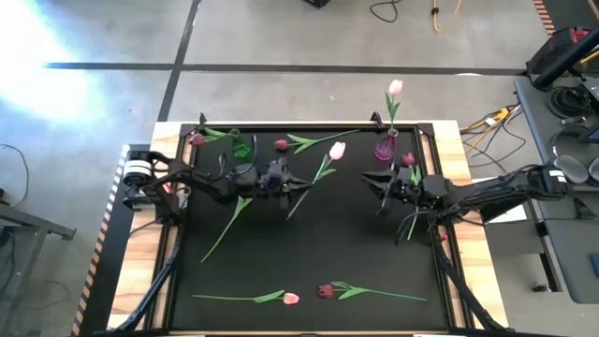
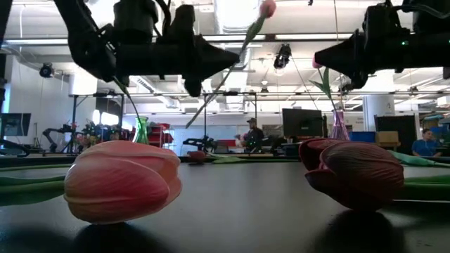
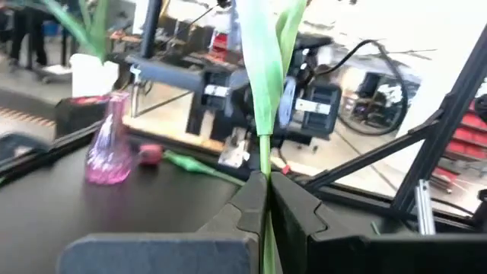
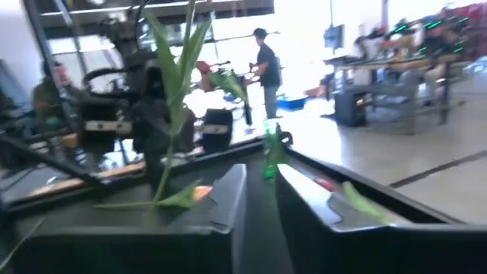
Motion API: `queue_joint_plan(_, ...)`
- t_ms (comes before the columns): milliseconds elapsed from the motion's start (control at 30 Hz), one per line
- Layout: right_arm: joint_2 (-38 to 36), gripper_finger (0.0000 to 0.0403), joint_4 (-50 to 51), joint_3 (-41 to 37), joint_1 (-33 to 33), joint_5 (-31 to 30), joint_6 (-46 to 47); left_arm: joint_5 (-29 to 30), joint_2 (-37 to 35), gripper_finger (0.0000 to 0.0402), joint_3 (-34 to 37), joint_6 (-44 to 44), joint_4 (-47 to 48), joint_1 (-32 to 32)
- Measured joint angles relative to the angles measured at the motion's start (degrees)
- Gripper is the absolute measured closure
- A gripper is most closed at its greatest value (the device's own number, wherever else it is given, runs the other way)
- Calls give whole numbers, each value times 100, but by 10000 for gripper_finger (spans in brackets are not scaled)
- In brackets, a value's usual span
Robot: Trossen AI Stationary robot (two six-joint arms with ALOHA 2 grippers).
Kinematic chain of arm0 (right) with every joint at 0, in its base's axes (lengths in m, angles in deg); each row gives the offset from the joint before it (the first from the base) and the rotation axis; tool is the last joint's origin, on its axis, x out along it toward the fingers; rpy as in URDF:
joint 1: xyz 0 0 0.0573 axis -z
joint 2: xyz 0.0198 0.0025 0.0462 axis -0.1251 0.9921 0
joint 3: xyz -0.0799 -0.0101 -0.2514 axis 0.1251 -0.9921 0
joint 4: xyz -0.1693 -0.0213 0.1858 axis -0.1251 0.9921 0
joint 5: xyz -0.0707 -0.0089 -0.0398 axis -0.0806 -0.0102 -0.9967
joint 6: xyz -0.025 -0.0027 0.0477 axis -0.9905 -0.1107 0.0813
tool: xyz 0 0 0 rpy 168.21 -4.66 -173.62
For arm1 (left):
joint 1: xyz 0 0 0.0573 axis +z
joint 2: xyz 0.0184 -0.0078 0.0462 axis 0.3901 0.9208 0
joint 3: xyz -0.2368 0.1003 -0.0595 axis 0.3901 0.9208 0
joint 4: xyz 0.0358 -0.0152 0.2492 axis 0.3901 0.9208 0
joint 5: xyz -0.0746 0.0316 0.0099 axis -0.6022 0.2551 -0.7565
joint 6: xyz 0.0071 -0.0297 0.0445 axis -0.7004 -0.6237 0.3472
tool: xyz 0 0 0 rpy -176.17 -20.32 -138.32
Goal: Sort flowers into vase by color
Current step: Put the pink flower into the violet vase
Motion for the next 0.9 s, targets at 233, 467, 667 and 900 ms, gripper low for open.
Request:
queue_joint_plan(233, 917, 241, -161, 700, -39, 515, 290, -885, 692, 401, -1078, 570, -9, -3)
queue_joint_plan(467, 1523, 222, -439, 1249, -220, 531, 56, -1223, 1260, 402, -1868, 717, 17, 57)
queue_joint_plan(667, 1813, 240, -475, 1579, -282, 507, -159, -1364, 1536, 401, -2167, 634, 38, 61)
queue_joint_plan(900, 1868, 314, -461, 1718, -297, 422, -433, -1435, 1547, 401, -2128, 597, -38, 63)
